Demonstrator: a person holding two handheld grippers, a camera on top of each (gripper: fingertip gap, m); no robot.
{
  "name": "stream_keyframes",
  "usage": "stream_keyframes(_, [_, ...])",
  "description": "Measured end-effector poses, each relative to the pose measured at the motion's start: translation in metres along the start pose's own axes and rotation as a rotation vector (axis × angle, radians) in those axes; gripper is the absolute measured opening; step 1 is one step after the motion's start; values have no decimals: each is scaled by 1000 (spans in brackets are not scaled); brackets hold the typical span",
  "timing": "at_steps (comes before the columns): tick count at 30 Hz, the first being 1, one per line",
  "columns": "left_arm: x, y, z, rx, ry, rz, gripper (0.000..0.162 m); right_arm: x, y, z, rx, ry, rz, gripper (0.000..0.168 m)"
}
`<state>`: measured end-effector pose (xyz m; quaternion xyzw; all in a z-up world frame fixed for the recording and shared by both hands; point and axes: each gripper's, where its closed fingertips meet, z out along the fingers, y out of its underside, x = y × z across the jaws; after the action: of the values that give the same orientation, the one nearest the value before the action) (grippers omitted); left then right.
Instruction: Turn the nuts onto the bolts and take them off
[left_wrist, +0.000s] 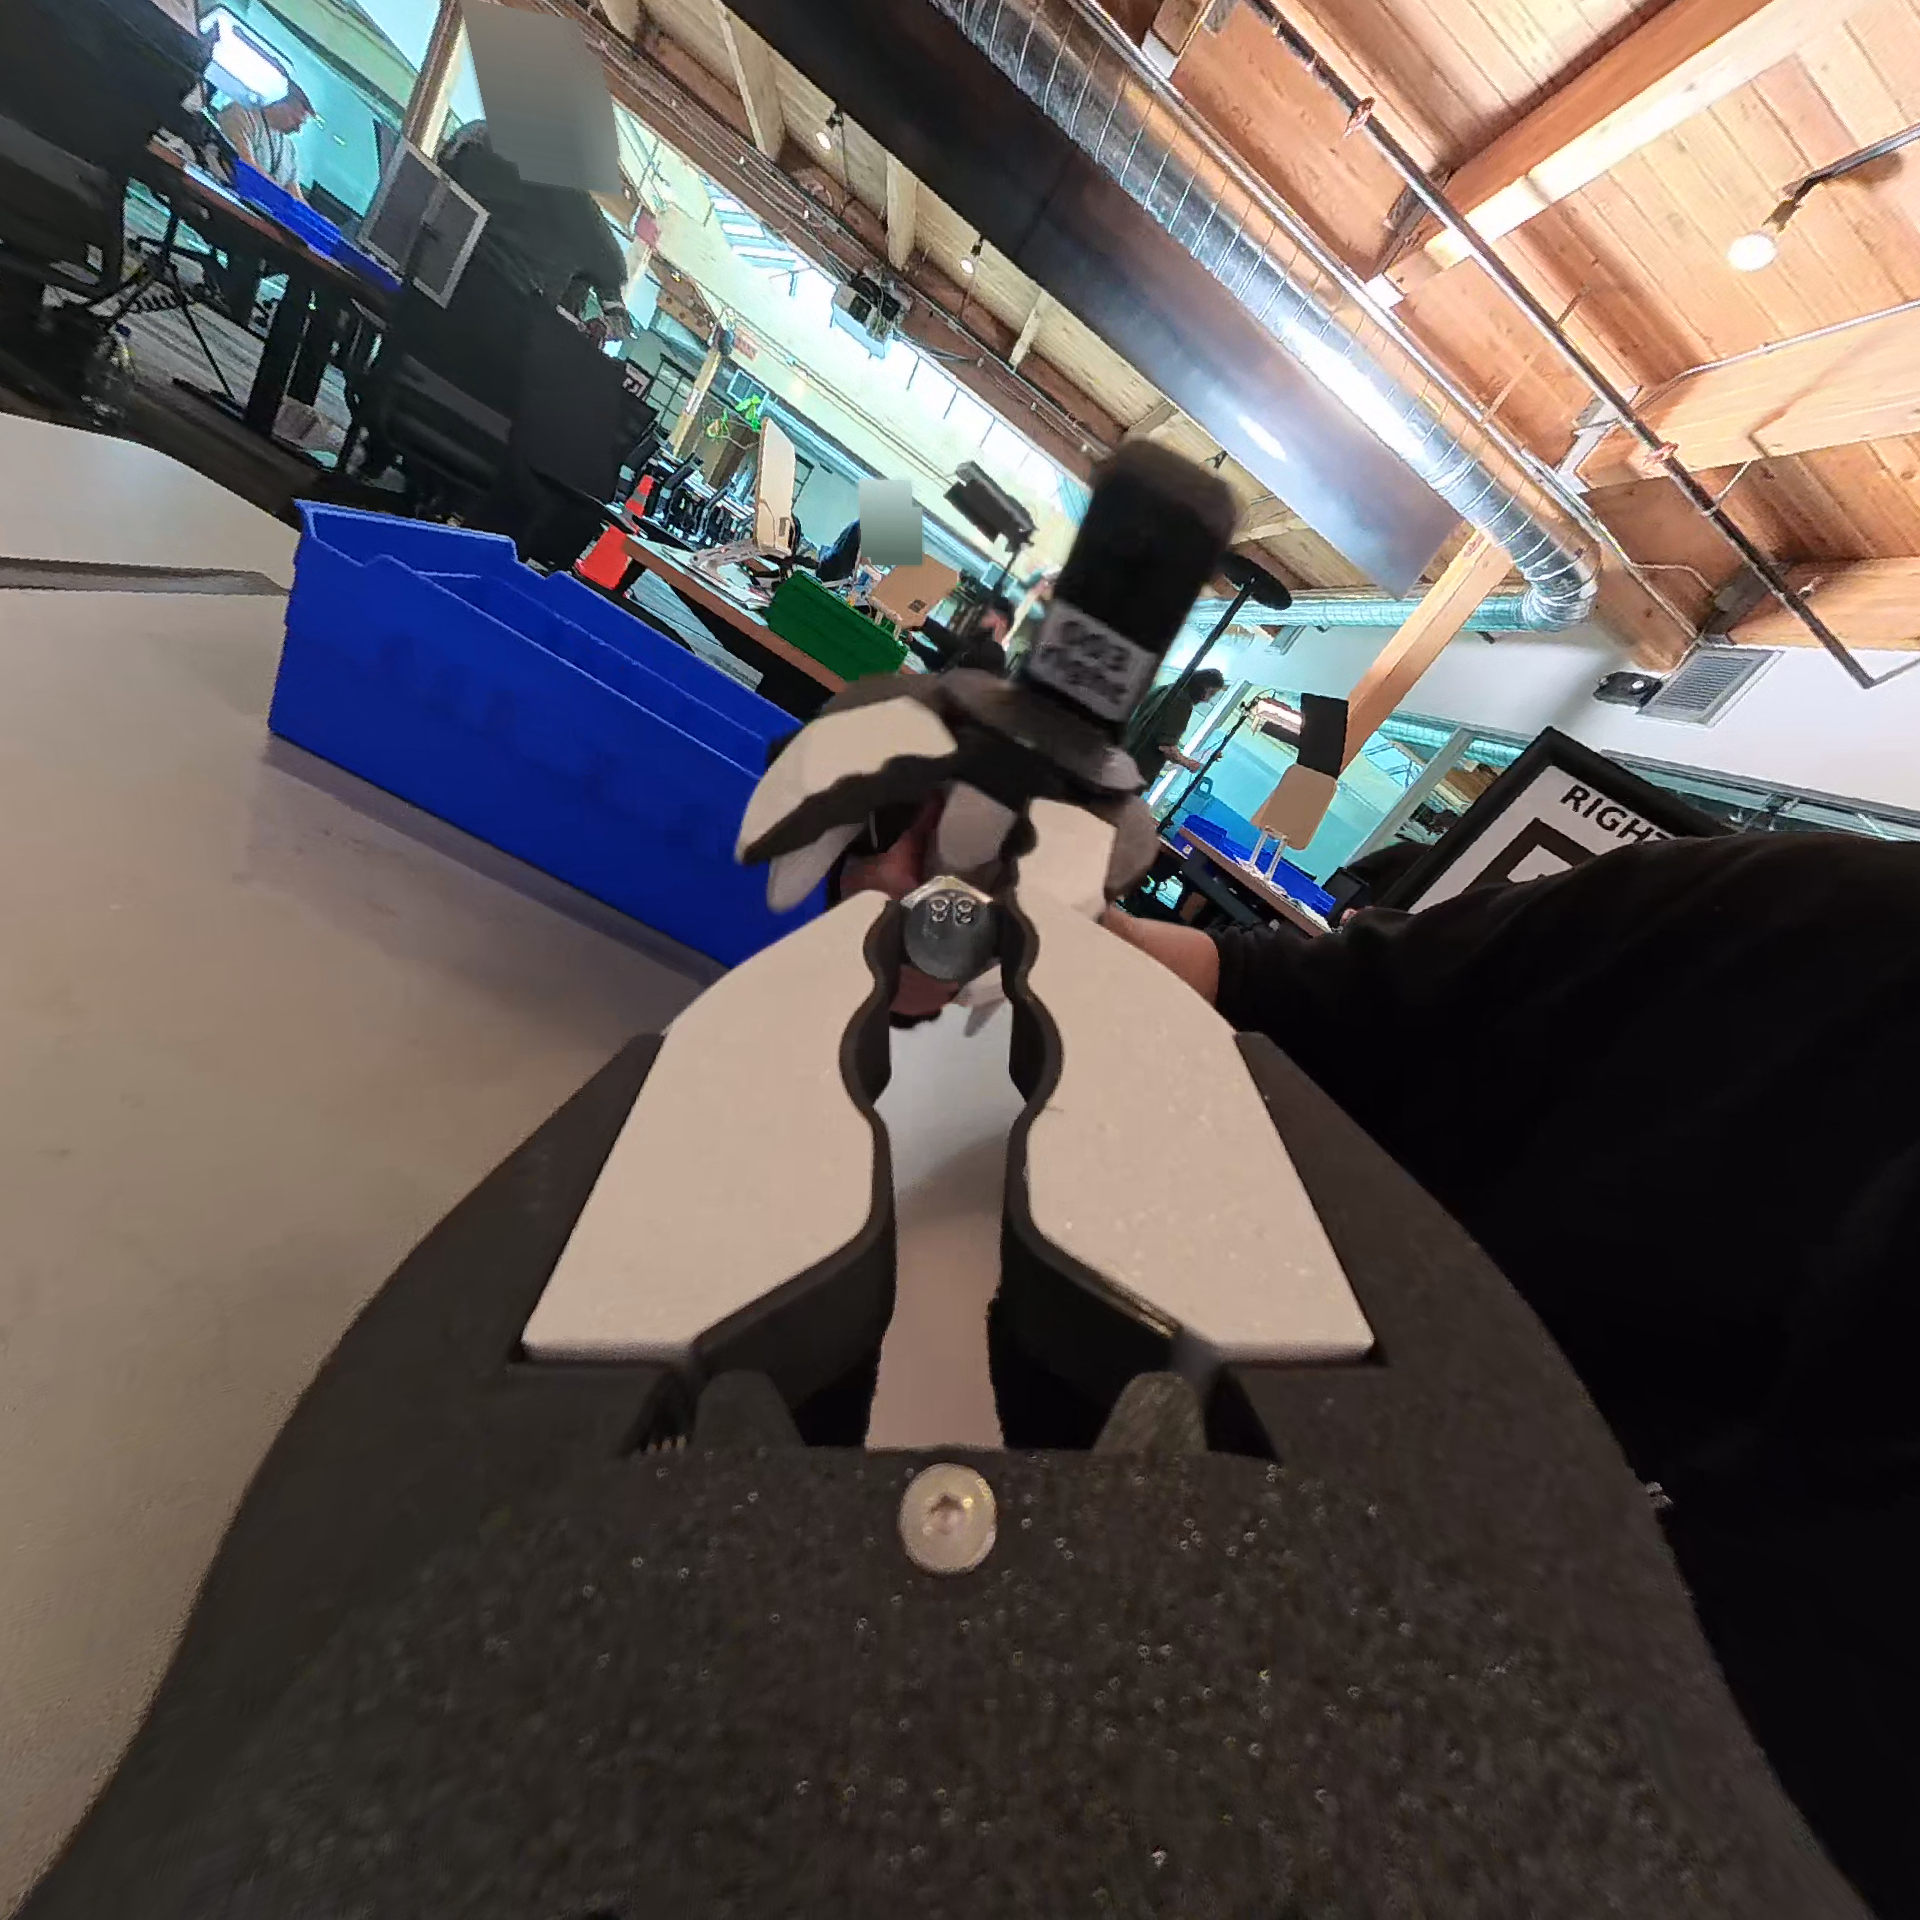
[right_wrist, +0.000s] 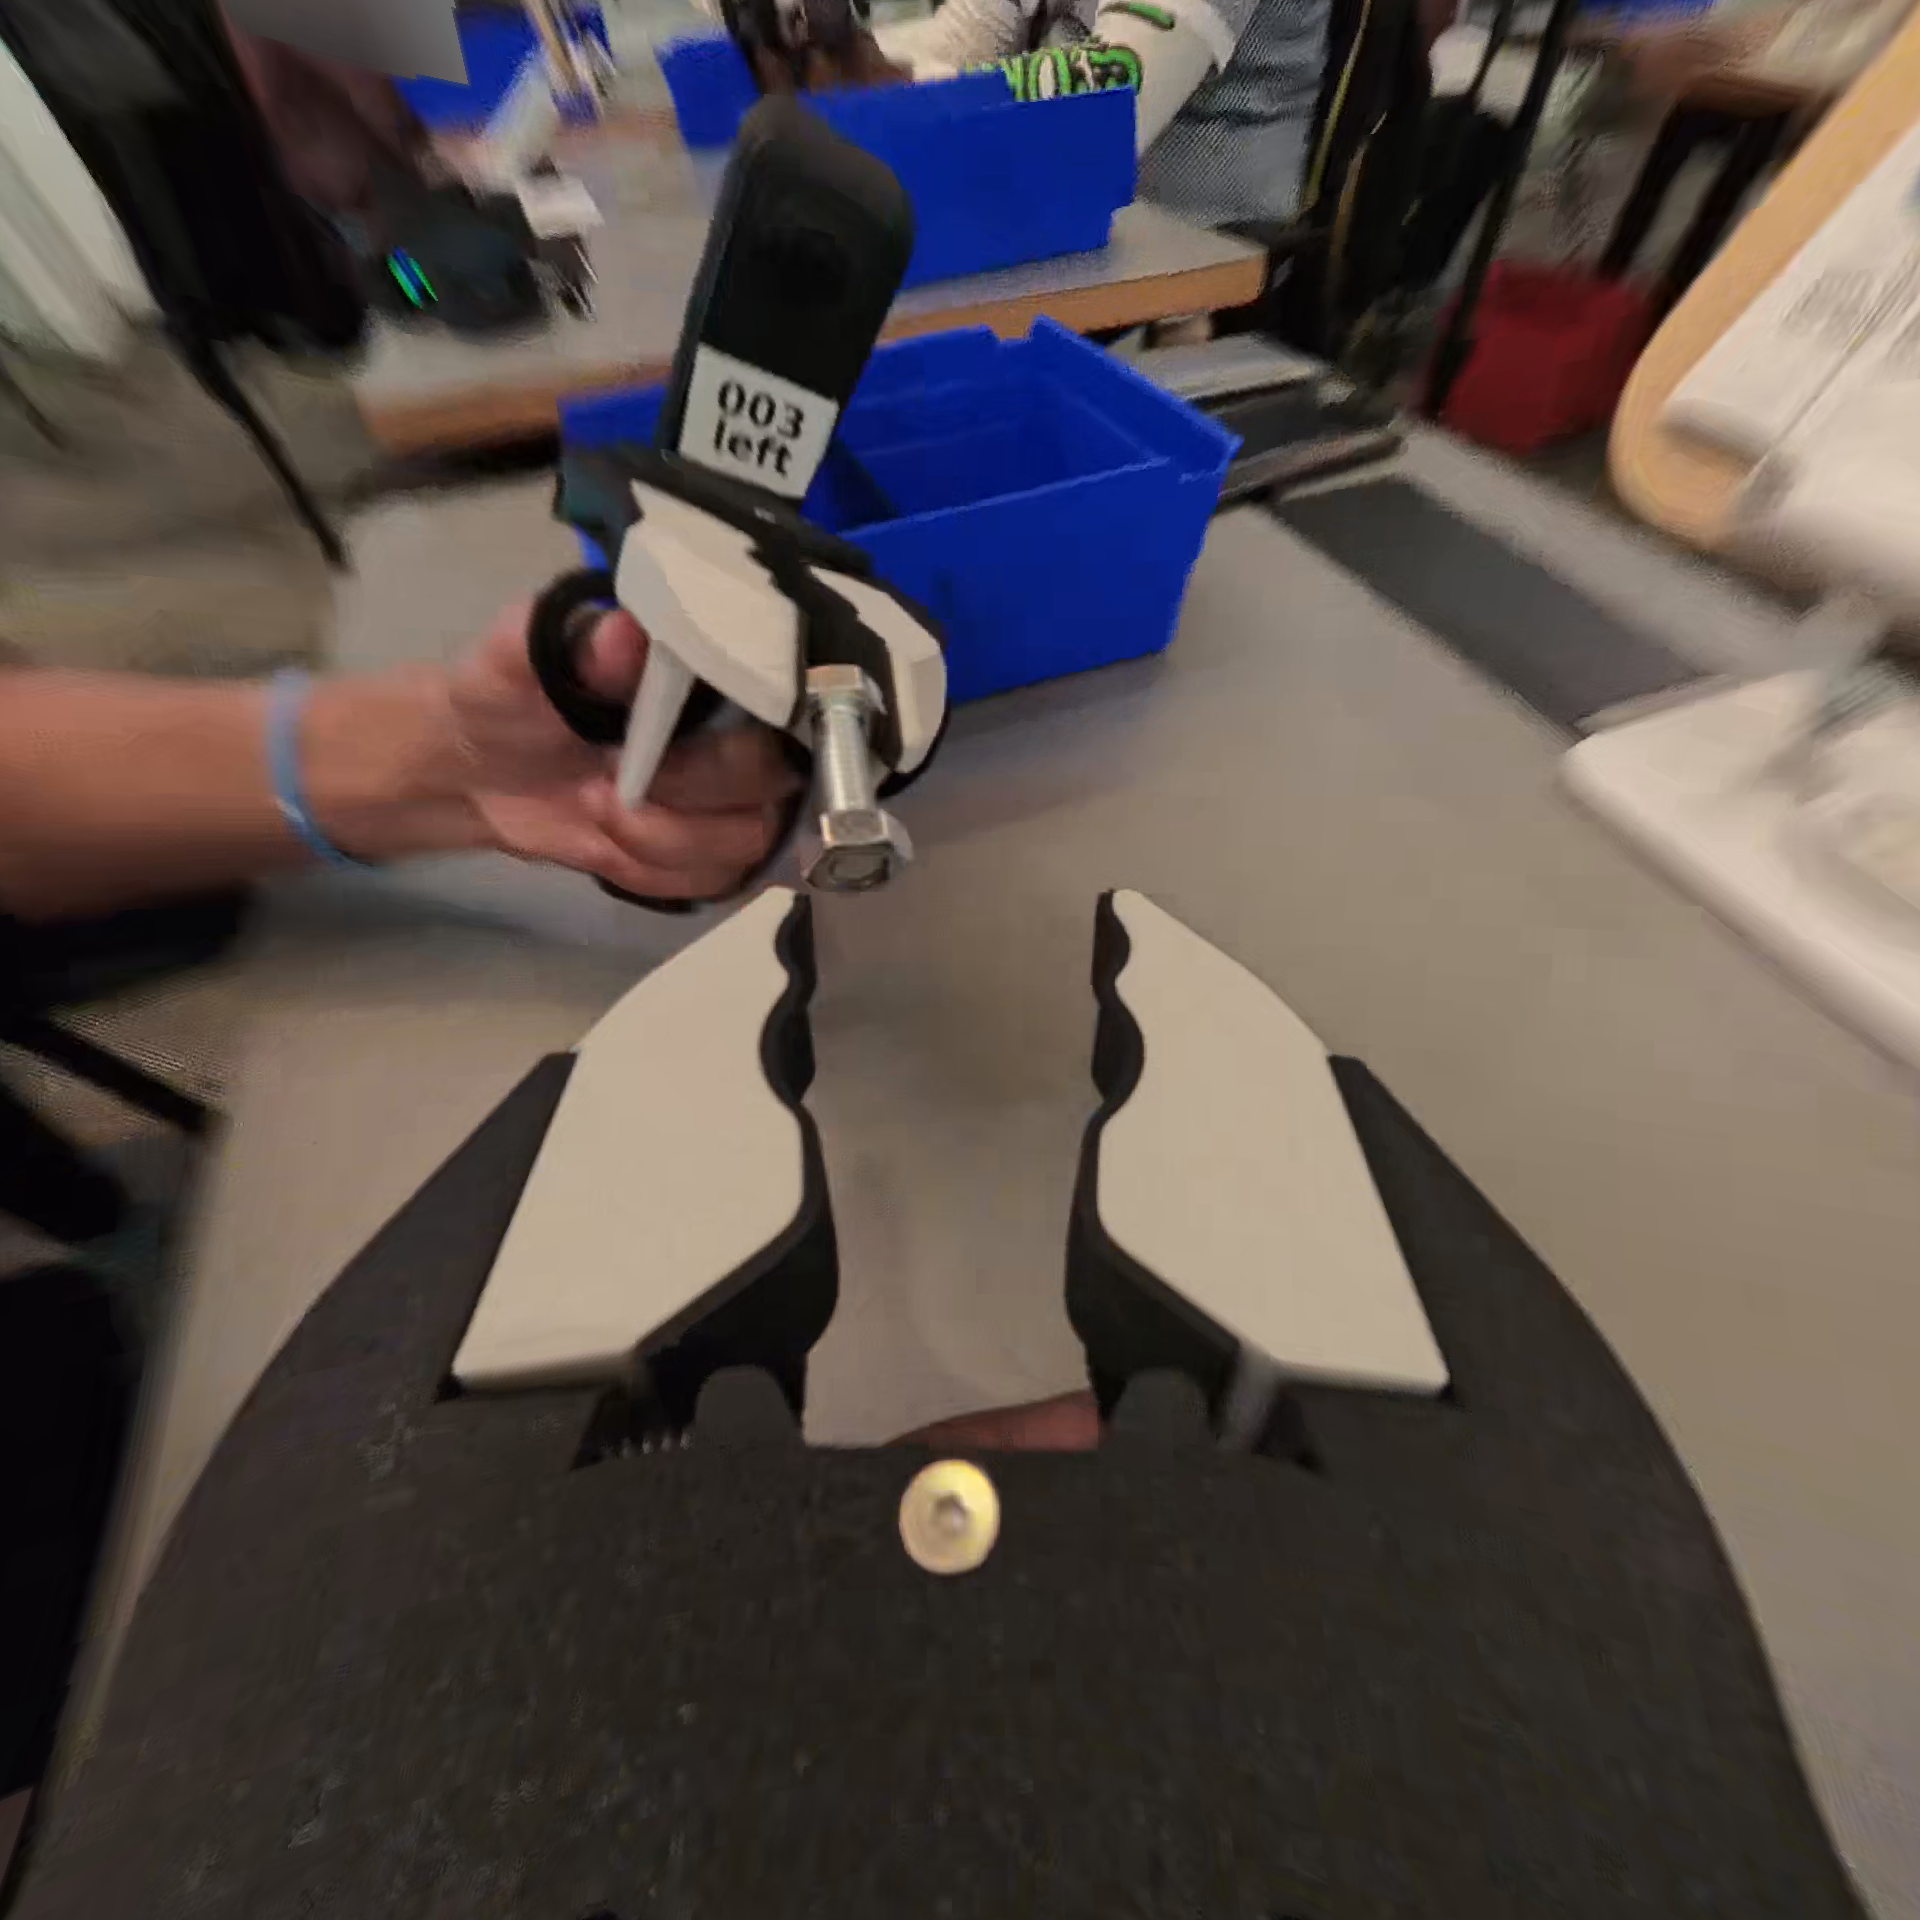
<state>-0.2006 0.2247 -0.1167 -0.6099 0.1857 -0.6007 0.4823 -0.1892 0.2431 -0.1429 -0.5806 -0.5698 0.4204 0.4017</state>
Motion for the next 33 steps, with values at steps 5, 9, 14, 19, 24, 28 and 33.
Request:
stream_keyframes(5, [0, 4, 3, -11, 15, -15, 17, -8, 1, 3, -100, 138, -426, 22])
stream_keyframes(9, [7, 0, 2, 0, 46, -6, 17, -18, -7, 2, -52, 0, -196, 17])
stream_keyframes(14, [10, 0, 4, -14, 19, 43, 17, -30, -21, -7, 39, -544, 809, 17])
stream_keyframes(19, [4, 0, 3, -10, -7, 34, 17, -28, -23, -5, 119, -740, 1277, 18])
stream_keyframes(24, [2, -4, 0, 29, 3, -6, 17, -25, -14, -2, 89, -369, 537, 51])
stream_keyframes(28, [2, 0, 2, 7, 16, -13, 17, -11, -10, -4, 55, 50, -217, 46])
stream_keyframes(33, [3, 8, 6, -28, 34, -26, 17, -10, -7, -2, 21, 162, -487, 24])
